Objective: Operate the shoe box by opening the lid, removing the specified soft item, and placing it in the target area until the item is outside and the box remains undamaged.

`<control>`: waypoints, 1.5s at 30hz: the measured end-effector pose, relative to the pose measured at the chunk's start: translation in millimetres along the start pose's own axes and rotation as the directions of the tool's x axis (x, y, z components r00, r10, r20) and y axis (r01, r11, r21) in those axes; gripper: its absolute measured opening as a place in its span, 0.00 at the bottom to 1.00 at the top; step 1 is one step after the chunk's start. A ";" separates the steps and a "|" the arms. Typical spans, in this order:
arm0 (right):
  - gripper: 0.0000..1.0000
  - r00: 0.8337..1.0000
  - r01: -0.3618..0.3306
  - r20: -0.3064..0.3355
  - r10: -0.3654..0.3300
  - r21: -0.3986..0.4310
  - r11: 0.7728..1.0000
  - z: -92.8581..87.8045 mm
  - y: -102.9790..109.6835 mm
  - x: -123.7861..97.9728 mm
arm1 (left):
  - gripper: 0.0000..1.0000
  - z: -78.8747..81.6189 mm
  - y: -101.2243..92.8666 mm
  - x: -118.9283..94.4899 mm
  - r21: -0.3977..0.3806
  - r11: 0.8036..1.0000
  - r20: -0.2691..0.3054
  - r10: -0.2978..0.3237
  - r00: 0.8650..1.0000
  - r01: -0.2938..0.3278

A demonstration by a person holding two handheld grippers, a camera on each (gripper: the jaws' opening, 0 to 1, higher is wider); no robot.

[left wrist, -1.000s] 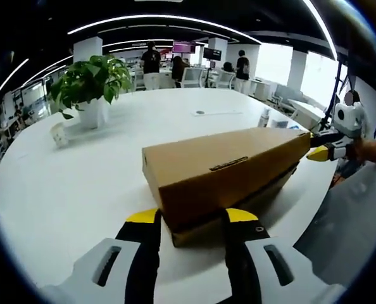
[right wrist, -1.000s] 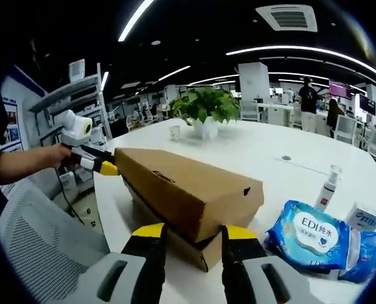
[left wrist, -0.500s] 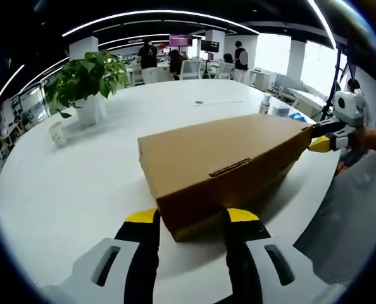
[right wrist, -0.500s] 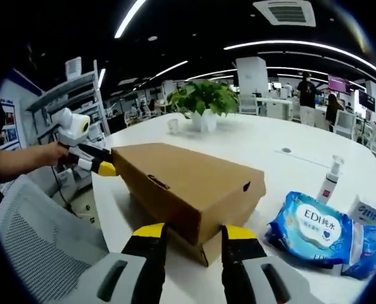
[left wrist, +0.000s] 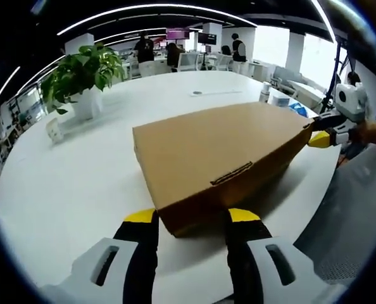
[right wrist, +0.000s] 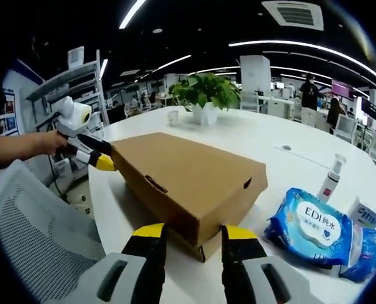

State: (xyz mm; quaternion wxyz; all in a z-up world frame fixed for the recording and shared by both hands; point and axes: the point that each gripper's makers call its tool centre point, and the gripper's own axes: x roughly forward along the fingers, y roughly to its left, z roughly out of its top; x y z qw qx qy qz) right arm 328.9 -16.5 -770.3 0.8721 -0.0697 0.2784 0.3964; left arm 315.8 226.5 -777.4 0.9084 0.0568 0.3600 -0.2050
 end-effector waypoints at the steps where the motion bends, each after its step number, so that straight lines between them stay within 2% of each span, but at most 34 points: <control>1: 0.32 1.000 0.001 -0.002 -0.001 0.004 1.000 -0.2 -0.1 0.7 | 0.42 -0.5 -0.1 0.5 0.001 1.000 0.000 0.002 1.000 -0.002; 10: 0.32 1.000 0.005 -0.010 -0.005 0.003 1.000 -1.0 -2.2 0.8 | 0.42 -1.5 -0.5 1.9 -0.016 1.000 -0.002 0.000 1.000 0.000; 19: 0.35 1.000 -0.008 0.003 0.008 -0.020 1.000 9.1 -0.1 -7.2 | 0.42 5.1 -1.5 -6.7 -0.027 1.000 0.014 -0.015 1.000 0.016; 36: 0.35 1.000 -0.014 -0.017 0.014 -0.032 0.999 3.2 0.4 -7.5 | 0.39 -5.0 -2.2 -4.1 -0.034 0.999 -0.011 -0.012 1.000 0.011; 45: 0.35 1.000 -0.018 -0.007 0.018 -0.050 0.999 9.1 0.2 -6.0 | 0.39 7.0 -1.5 -12.5 -0.023 1.000 0.020 -0.012 1.000 0.012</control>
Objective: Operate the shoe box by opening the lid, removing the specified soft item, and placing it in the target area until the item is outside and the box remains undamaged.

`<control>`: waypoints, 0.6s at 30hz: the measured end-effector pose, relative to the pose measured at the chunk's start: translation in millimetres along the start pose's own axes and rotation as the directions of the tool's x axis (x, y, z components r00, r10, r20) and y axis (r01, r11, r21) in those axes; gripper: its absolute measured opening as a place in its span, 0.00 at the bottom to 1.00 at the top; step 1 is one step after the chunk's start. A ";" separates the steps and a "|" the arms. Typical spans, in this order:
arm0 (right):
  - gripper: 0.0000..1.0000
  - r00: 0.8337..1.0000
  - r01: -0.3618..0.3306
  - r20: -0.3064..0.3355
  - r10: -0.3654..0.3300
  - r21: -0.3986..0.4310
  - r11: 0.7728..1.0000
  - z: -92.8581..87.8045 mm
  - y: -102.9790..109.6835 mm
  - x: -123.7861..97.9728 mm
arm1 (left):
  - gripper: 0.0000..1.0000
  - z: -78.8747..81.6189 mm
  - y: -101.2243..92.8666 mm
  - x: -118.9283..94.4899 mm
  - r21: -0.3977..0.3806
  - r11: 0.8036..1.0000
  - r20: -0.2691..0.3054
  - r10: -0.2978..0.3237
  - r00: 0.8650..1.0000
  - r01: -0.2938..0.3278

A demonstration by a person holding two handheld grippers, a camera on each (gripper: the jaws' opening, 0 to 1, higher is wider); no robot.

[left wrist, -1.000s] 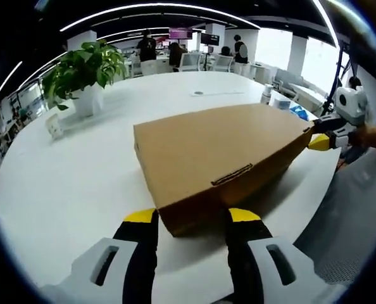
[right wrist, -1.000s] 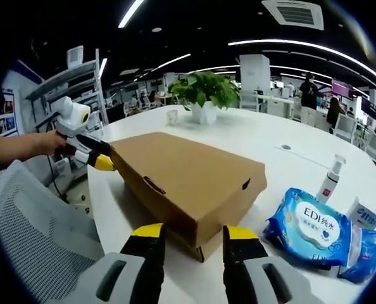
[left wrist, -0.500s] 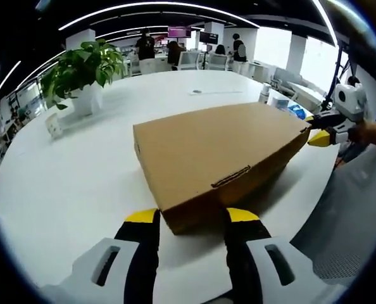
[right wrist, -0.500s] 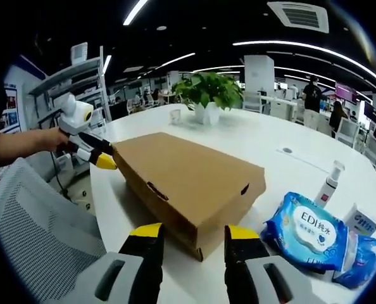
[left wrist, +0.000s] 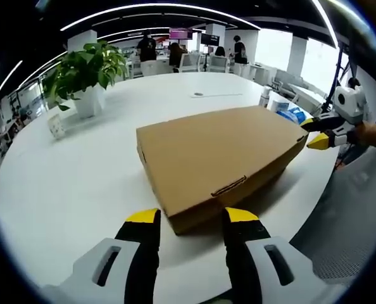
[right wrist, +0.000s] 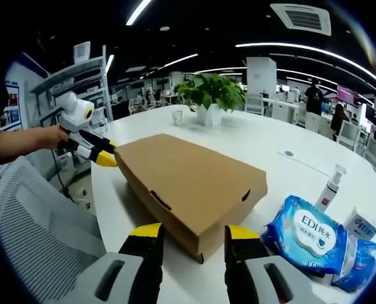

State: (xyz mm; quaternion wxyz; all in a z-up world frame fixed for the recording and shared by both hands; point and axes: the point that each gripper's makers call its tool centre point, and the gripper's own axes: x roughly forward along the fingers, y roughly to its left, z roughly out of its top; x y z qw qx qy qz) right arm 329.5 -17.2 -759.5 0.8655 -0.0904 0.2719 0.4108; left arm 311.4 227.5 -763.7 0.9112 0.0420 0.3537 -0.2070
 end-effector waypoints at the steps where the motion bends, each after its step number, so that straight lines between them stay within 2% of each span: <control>1: 0.35 1.000 0.001 -0.001 -0.001 0.000 1.000 -0.3 -0.5 0.8 | 0.39 1.5 -0.5 0.3 0.002 1.000 0.006 -0.002 1.000 0.002; 18: 0.29 1.000 0.022 -0.019 -0.021 0.047 0.999 -7.0 -1.5 8.3 | 0.40 -3.9 2.0 10.4 0.016 1.000 -0.019 0.001 1.000 0.000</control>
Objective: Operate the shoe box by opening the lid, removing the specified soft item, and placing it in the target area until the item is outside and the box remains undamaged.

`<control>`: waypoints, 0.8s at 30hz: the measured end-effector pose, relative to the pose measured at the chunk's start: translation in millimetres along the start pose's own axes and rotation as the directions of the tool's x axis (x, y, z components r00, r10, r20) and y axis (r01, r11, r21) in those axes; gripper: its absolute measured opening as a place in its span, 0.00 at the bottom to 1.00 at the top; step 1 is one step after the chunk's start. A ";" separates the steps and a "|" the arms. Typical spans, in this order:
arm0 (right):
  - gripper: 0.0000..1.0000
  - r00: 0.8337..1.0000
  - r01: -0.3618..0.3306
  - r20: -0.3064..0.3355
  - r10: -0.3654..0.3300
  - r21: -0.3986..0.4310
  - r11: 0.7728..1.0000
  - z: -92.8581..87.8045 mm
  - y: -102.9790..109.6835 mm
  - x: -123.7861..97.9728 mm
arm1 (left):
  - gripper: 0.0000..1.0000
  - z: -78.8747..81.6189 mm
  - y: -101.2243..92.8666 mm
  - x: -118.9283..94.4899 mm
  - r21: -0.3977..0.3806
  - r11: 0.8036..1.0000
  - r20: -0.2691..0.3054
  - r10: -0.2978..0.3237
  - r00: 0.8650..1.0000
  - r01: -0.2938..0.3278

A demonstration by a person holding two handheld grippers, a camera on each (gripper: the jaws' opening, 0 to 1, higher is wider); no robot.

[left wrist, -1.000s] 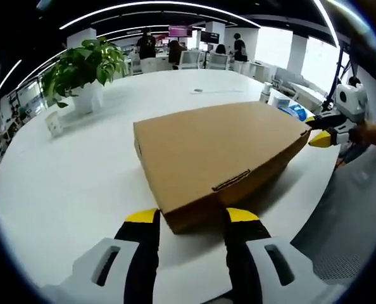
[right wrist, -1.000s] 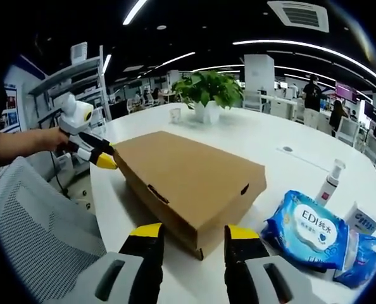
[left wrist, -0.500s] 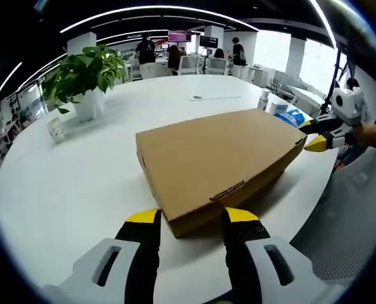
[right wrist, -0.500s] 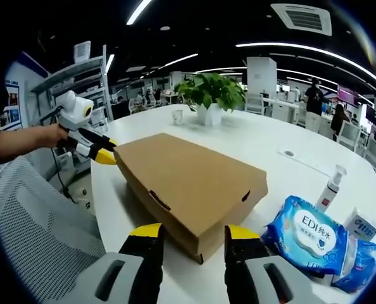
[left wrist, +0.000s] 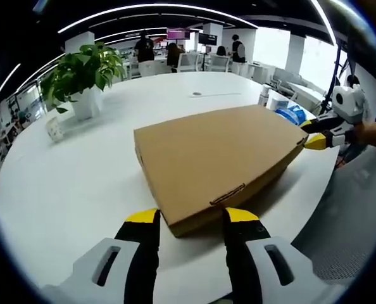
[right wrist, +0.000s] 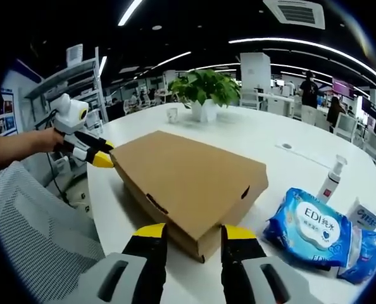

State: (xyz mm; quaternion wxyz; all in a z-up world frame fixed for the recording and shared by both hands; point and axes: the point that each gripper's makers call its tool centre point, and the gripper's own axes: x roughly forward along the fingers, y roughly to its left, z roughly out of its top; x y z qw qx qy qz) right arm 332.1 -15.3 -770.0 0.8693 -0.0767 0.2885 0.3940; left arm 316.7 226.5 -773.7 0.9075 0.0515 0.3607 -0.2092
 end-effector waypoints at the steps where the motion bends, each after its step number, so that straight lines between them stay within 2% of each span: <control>1: 0.29 1.000 0.000 -0.002 0.000 -0.004 1.000 -0.5 -0.1 0.5 | 0.40 -0.1 0.2 0.7 0.002 1.000 -0.002 0.000 1.000 0.000; 10: 0.29 1.000 0.008 -0.020 -0.008 -0.023 1.000 -4.2 -4.3 6.1 | 0.40 1.7 3.6 8.8 0.001 1.000 -0.016 -0.003 1.000 0.003; 24: 0.29 1.000 0.025 -0.017 -0.025 -0.022 0.999 1.0 -20.5 12.1 | 0.41 17.3 7.1 24.4 0.014 1.000 -0.021 -0.006 1.000 0.007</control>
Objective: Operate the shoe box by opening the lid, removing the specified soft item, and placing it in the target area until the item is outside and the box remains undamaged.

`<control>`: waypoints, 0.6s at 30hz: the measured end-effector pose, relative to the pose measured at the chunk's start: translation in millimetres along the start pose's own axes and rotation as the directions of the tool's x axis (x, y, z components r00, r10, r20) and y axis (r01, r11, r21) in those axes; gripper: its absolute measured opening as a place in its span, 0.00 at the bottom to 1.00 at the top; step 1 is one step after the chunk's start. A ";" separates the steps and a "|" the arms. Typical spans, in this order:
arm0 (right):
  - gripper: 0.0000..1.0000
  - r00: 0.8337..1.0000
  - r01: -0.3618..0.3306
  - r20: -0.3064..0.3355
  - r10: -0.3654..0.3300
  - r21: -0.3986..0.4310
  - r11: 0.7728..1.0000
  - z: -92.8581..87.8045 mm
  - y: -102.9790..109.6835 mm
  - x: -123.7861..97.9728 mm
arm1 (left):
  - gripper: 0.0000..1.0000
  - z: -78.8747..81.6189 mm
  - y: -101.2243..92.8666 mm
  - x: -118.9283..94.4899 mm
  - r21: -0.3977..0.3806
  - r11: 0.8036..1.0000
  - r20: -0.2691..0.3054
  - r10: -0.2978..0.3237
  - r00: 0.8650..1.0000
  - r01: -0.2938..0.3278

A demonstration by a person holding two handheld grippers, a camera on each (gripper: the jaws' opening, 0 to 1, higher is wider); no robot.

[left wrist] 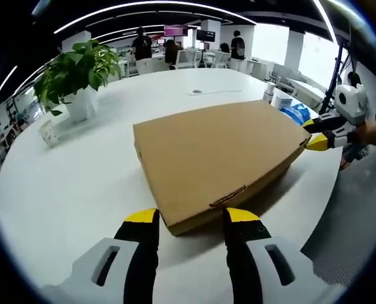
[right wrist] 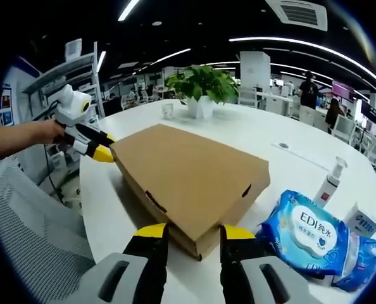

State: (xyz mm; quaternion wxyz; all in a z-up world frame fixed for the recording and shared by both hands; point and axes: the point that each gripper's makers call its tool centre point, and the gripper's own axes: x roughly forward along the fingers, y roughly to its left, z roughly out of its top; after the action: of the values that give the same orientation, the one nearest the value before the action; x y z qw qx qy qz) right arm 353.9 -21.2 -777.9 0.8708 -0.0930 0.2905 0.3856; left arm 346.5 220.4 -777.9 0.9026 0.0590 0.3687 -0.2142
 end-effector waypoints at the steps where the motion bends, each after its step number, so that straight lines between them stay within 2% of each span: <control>1: 0.29 1.000 0.001 0.000 -0.001 0.001 1.000 0.4 -1.4 0.4 | 0.41 1.0 0.4 1.0 0.000 1.000 0.000 -0.001 1.000 0.001; 18: 0.30 1.000 0.020 -0.008 -0.020 0.004 1.000 13.2 -37.5 15.6 | 0.41 28.1 7.1 28.9 -0.005 1.000 0.001 -0.009 1.000 0.009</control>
State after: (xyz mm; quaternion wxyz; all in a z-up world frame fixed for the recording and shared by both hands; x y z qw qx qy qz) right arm 395.1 -32.2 -778.5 0.8737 -0.0955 0.2938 0.3757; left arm 385.9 209.5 -778.0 0.9019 0.0549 0.3691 -0.2175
